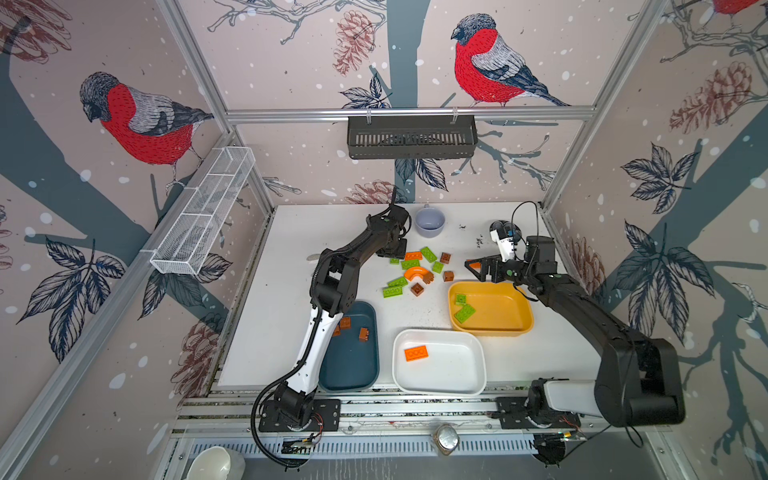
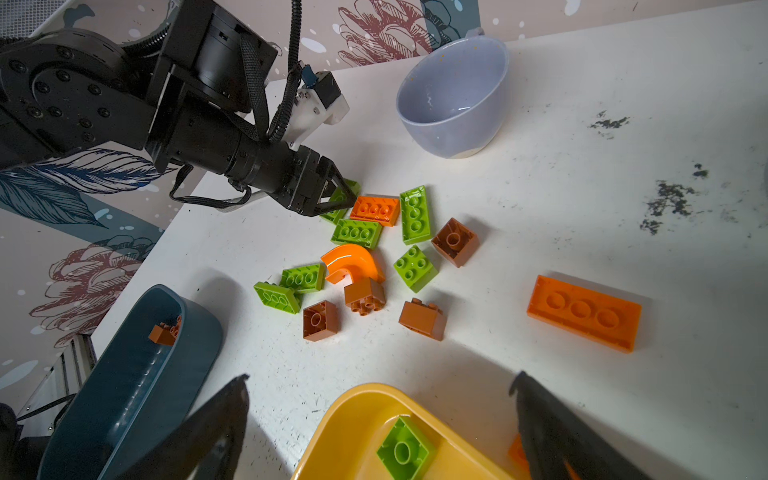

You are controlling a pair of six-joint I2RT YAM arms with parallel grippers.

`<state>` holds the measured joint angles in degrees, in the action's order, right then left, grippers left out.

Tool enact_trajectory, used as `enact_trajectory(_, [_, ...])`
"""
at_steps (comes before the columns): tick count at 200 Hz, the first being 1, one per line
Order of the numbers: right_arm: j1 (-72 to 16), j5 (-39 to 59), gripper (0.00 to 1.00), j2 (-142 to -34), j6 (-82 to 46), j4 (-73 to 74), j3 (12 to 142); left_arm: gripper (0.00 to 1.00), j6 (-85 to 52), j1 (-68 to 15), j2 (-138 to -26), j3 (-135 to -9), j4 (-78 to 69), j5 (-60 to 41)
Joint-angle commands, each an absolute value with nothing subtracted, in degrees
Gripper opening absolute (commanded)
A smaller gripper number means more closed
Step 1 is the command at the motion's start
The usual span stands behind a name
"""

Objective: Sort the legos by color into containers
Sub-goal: 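Reach the left gripper to the pile and grasp a lime-green brick, then carry the lime-green brick over the yellow tray and release it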

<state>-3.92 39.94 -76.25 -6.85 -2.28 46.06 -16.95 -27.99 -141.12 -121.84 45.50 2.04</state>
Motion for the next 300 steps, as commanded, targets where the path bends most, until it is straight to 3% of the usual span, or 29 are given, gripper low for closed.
enact_trajectory(1, [-3.93, 39.84, 0.99, -76.12, -5.54, -2.19, 46.07, 0.49, -17.03, -28.58, -141.59, -121.46, 47.55, 3.84])
enact_trajectory(45, [-3.77, 39.73, 0.99, -75.77, -5.54, -2.11, 45.75, 0.28, -16.55, -29.04, -141.33, -122.23, 49.03, 5.45])
enact_trajectory(82, [-3.52, 39.66, 0.99, -75.43, -5.80, -2.02, 45.92, 0.27, -15.73, -29.14, -135.63, -121.93, 50.45, 5.11])
enact_trajectory(145, [-2.28, 38.33, 0.99, -72.95, -7.16, -2.00, 44.51, 0.28, -14.34, -33.69, -121.29, -112.07, 49.17, -11.23])
enact_trajectory(186, [-0.02, 36.64, 0.99, -68.47, -8.50, -4.65, 41.97, 0.27, -16.25, -39.82, -122.57, -113.14, 43.94, -23.94])
enact_trajectory(229, [2.89, 35.63, 0.99, -62.60, -10.80, -7.72, 38.66, 0.27, -15.38, -46.07, -128.13, -117.07, 43.53, -28.54])
enact_trajectory(276, [5.01, 34.50, 0.99, -58.70, -11.77, -10.27, 37.73, 0.33, -14.45, -48.84, -131.11, -116.86, 44.05, -29.42])
enact_trajectory(300, [5.16, 34.45, 0.99, -58.14, -11.62, -10.62, 37.92, 0.51, -13.43, -49.22, -130.65, -116.89, 44.80, -30.58])
